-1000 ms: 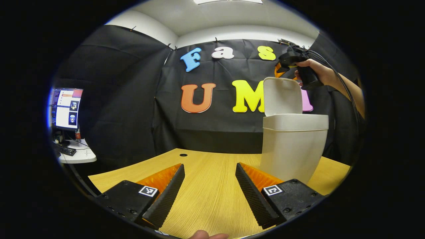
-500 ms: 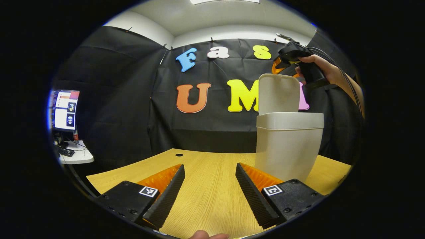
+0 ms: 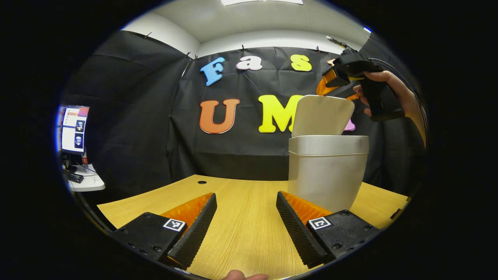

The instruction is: Press the lid of the desktop garbage bin to open it, pick up the crumpled paper on the desktop and throw it into the bin, then pick up the pop can on the desktop and drop it into the bin, and finally close the garbage bin lid.

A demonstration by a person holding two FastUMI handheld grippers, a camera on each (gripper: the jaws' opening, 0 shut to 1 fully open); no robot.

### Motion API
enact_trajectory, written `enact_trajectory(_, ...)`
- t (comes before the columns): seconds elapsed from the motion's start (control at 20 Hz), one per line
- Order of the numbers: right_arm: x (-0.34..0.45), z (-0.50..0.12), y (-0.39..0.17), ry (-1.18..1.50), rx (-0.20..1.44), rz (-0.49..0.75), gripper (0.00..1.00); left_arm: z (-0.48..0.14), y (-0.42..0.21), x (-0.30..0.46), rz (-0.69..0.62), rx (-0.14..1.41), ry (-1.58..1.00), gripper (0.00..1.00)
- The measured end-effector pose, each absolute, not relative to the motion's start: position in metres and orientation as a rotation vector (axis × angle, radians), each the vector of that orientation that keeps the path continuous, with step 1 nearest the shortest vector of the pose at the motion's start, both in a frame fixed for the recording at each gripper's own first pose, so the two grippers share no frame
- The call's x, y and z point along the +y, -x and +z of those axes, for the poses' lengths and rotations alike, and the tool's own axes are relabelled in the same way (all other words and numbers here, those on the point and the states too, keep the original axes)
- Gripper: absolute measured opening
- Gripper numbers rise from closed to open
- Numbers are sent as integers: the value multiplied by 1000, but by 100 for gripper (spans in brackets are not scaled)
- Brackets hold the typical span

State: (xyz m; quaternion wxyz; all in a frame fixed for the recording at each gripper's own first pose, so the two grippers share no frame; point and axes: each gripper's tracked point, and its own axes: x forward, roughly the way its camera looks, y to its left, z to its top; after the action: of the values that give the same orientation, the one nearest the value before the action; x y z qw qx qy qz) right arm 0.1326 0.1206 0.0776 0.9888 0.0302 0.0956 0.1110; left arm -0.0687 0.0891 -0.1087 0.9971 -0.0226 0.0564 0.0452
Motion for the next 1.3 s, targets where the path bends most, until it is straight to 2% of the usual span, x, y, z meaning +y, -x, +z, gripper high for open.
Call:
enact_trajectory(0.45, 113, 32, -92, -73, 162, 183, 87, -111, 74, 77, 57, 116, 38, 99)
enact_trajectory(0.95, 101, -8, -79, -70, 170, 126, 87, -117, 76, 70, 33, 124, 46, 99)
enact_trajectory(1.3, 99, -16, -76, -59, 162, 123, 94, -120, 73, 68, 31, 131, 42, 99)
